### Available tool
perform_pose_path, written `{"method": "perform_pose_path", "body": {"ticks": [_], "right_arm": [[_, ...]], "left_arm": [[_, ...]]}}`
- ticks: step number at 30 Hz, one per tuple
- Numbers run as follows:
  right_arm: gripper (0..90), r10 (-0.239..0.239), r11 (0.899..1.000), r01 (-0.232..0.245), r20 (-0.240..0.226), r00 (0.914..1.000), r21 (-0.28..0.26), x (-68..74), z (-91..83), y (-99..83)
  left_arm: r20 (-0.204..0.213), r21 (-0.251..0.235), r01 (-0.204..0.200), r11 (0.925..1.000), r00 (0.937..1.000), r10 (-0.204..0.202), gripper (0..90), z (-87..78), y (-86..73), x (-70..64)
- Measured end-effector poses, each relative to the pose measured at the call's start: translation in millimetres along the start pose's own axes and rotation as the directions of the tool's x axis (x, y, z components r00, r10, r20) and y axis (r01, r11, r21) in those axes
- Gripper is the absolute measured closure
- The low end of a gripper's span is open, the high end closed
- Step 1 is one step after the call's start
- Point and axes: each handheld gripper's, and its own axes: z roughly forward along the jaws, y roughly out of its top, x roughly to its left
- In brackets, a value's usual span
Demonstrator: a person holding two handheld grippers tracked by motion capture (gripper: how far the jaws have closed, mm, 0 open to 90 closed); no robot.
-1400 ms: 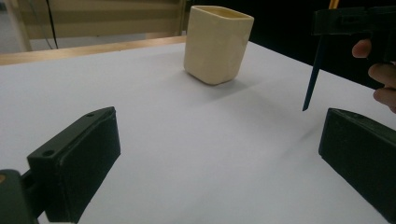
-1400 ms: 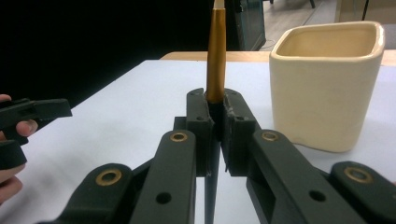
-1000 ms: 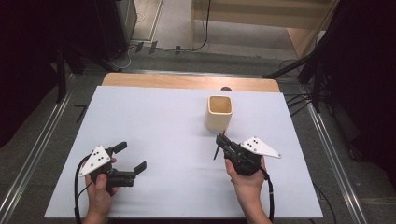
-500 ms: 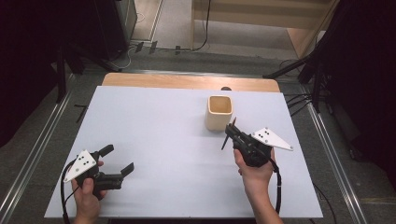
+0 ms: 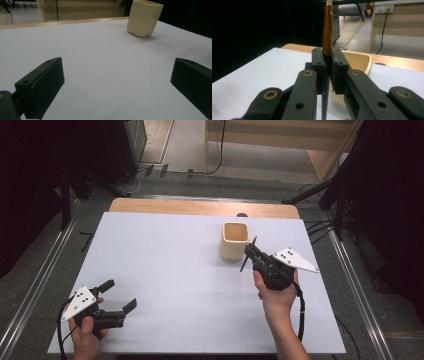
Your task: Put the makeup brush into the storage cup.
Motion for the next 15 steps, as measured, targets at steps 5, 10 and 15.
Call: {"method": "perform_pose_path", "body": {"ticks": [5,10,15], "right_arm": [[84.0,0.003,1.000,-0.003,0.006,1.0000,-0.006,-4.1,2.2,9.1],[84.1,0.011,1.000,-0.011,0.008,0.9999,-0.012,-9.1,6.2,16.5],[84.1,0.011,1.000,-0.011,0.006,0.9999,-0.022,-12.5,9.8,22.2]], "left_arm": [[-0.003,-0.004,0.009,1.0000,1.0000,-0.009,0.0,-0.6,-0.9,2.0],[-0.002,-0.002,0.009,1.0000,1.0000,-0.009,0.0,0.1,-1.4,2.4],[-0.004,0.002,0.010,0.9999,0.9999,-0.010,0.0,1.0,-2.1,2.6]]}}
